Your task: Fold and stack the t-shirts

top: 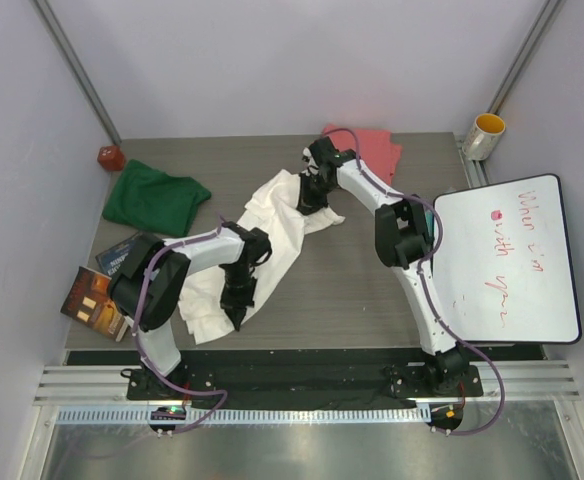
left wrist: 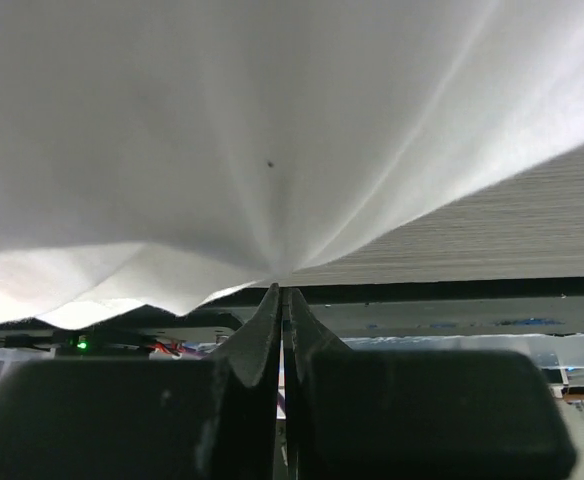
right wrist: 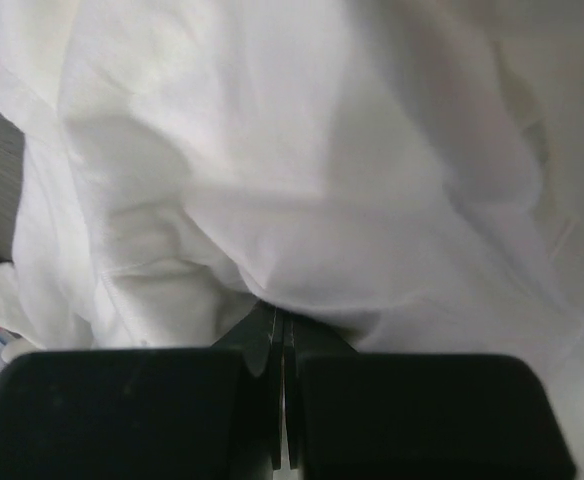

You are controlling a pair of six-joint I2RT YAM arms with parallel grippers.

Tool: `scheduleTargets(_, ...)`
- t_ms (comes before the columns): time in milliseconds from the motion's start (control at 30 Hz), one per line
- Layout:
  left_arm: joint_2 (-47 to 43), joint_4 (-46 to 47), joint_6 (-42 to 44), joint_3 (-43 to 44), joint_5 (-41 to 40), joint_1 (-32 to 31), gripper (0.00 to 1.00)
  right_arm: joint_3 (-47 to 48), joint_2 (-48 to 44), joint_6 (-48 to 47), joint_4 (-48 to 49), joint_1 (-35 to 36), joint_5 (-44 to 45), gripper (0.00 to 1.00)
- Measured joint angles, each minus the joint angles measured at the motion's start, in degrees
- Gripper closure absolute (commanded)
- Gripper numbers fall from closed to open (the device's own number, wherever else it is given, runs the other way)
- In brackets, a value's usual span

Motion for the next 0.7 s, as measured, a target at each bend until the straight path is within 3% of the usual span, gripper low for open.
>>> scheduleTargets(267,1.2,-0.2,-0.4,1.4,0.3,-1.1,1.00,7.3,6.2,4.3,8.0,1.5,-6.0,0.96)
scheduleTargets(567,3.7,-1.8,-0.6,3.2,0.3,-1.4,1.00,9.4,9.7,10.1,18.0,1.4,-11.1,0.71)
scheduleTargets(700,6.7,-1.8,-0.7,5.7,0.2,-1.7,1.00,11.0,11.5,12.5,23.0,0.8,-12.1,0.66)
